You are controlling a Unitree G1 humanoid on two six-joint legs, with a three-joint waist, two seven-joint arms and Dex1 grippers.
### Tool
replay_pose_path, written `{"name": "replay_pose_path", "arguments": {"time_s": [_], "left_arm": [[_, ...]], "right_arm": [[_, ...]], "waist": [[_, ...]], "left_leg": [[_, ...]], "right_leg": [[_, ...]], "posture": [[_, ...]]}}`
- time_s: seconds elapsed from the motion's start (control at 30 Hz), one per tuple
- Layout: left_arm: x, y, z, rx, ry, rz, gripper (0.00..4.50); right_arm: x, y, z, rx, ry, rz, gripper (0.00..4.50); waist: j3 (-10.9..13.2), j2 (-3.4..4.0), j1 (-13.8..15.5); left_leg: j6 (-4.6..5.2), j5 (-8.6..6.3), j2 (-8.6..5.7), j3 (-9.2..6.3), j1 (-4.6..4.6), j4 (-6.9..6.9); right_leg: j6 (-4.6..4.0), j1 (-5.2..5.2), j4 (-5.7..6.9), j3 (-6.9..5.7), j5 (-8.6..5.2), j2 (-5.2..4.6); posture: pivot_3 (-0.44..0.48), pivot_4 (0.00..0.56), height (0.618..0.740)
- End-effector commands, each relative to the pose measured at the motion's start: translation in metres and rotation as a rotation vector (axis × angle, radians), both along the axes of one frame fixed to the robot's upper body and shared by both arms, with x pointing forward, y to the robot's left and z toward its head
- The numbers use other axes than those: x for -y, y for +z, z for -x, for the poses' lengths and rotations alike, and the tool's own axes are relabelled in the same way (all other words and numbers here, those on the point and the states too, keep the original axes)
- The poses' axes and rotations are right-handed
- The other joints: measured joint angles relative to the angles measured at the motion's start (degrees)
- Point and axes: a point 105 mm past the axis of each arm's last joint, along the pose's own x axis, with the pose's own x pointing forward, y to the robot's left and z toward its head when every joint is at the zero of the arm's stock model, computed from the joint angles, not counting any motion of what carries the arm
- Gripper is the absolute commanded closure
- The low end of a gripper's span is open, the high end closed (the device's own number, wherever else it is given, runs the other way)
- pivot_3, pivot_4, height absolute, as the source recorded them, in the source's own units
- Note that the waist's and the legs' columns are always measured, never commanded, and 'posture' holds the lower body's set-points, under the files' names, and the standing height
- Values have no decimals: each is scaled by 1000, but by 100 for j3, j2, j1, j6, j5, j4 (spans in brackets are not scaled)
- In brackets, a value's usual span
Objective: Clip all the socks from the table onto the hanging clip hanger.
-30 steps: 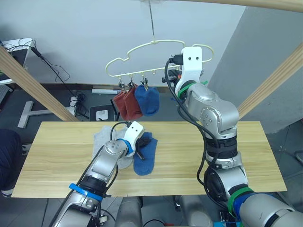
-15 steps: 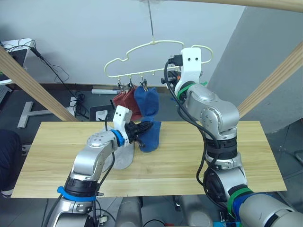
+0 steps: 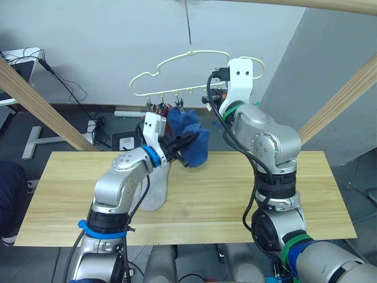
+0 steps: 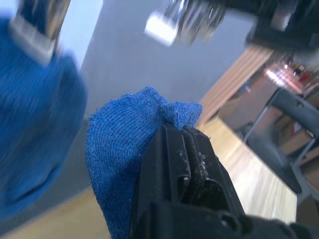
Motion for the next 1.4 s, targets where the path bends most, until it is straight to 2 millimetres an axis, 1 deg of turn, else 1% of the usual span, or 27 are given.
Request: {"name": "replay_pose_path", "arguments": {"time_s": [0.03,0.33,0.6,0.9,1.1,1.4], "left_arm": [[6,13,-2,60,-3,23,4457],[14,11,-12,82,4,15,4457],[19,12,-15,102,-3,15,4457],[29,24,-19,134,-19,38,4457],[34,27,-21,144,-26,43,4457],[32,29,-21,153,-17,54,4457]], "right_arm": [[-2,24,8,74,24,-38,4500],[-3,25,9,73,23,-42,4500],[-3,26,9,74,17,-44,4500],[-2,25,8,71,11,-48,4500],[-2,25,8,70,9,-51,4500],[-2,25,8,68,6,-53,4500]], "waist": [[0,0,-9],[0,0,-47],[0,0,-63],[0,0,-66],[1,0,-67],[1,0,-71]], "left_leg": [[0,0,0,-1,0,0],[0,0,0,-1,0,1],[0,0,-1,-1,-1,0],[0,0,-1,-1,-2,0],[0,0,-1,-1,-2,0],[0,0,-2,-1,-2,-1]], "right_leg": [[0,0,0,-1,0,0],[0,0,1,-2,0,0],[1,0,-1,-1,-1,0],[2,0,-1,-1,-1,0],[2,0,-1,-1,-1,0],[3,-1,-3,0,-2,0]], "posture": [[-159,303,740],[-172,300,740],[-179,301,740],[-183,303,740],[-183,303,740],[-185,305,740]]}}
